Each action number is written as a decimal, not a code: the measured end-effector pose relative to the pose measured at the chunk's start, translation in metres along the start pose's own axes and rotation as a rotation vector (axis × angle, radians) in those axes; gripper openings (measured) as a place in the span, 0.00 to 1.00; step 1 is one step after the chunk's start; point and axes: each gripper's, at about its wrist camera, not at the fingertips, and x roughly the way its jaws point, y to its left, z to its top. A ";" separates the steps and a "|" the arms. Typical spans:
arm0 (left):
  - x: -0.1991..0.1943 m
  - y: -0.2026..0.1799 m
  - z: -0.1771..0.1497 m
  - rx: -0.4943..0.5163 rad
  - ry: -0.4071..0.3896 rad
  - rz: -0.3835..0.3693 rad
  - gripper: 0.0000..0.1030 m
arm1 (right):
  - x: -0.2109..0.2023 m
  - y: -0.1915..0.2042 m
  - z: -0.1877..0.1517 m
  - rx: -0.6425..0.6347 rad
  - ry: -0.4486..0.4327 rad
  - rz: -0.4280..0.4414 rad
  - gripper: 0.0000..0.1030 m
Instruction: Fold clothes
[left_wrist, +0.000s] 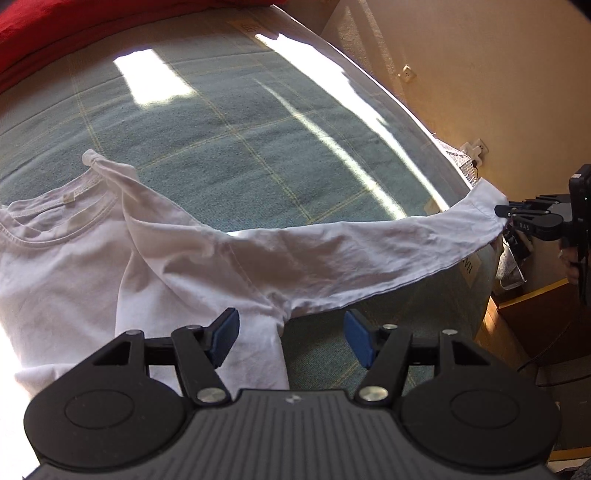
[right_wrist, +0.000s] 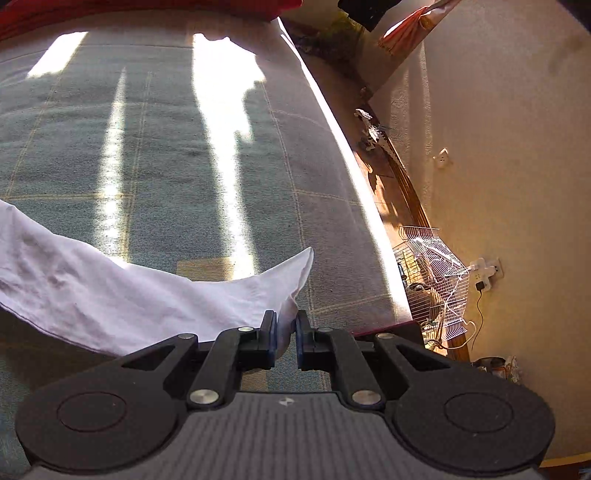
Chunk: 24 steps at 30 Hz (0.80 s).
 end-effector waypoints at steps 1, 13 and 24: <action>0.001 -0.001 0.001 0.001 0.002 -0.001 0.61 | 0.002 -0.004 -0.002 0.005 0.008 -0.011 0.11; 0.012 -0.008 0.008 0.020 0.016 -0.007 0.61 | 0.012 -0.012 -0.022 0.020 0.111 -0.027 0.12; 0.014 -0.006 0.009 0.020 0.020 -0.005 0.61 | -0.001 -0.007 -0.021 0.103 0.118 0.033 0.23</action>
